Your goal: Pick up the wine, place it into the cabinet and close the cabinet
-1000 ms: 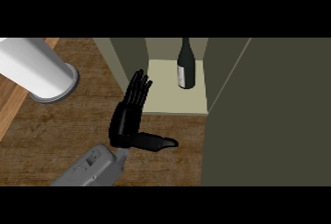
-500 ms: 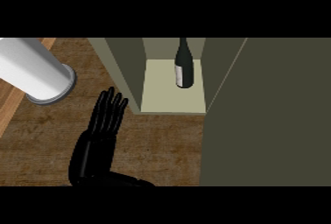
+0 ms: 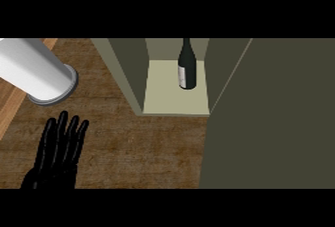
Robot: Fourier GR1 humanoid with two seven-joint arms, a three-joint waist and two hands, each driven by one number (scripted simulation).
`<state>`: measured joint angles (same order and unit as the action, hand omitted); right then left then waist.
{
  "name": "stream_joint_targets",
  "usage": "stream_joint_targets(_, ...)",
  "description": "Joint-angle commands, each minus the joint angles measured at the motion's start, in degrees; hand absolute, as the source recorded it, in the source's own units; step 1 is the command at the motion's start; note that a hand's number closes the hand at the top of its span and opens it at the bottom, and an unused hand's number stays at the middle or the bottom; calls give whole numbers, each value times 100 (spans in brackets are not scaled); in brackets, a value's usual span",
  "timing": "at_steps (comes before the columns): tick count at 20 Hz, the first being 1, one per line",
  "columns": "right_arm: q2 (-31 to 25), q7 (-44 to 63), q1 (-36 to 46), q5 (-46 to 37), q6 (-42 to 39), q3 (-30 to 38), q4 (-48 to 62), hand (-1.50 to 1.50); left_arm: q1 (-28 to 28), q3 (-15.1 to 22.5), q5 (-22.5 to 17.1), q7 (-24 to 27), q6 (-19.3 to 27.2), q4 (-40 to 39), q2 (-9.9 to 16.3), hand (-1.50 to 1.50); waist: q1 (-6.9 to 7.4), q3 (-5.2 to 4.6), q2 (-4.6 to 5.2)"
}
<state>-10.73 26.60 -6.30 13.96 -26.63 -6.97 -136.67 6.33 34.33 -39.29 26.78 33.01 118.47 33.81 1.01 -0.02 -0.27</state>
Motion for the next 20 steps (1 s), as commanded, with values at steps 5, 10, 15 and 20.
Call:
stream_joint_targets(5,231,648,-362,253,42,-1344,-507,150,1315,-998,-461,228,-560,866,689,-150,2,-2,-4)
stream_joint_targets(10,619,1195,-8,-410,625,-2216,-654,150,2365,-1700,-710,982,-1598,508,791,-150,23,-9,-12)
stream_joint_targets(15,1062,1626,689,-1446,1396,-3347,-555,150,2774,-2684,-1412,586,-2093,837,1191,-150,10,-10,-27)
stream_joint_targets(20,1069,1296,1823,-2218,2416,-3983,401,150,3320,-3404,-1656,761,-2971,608,1272,-150,78,-12,-16)
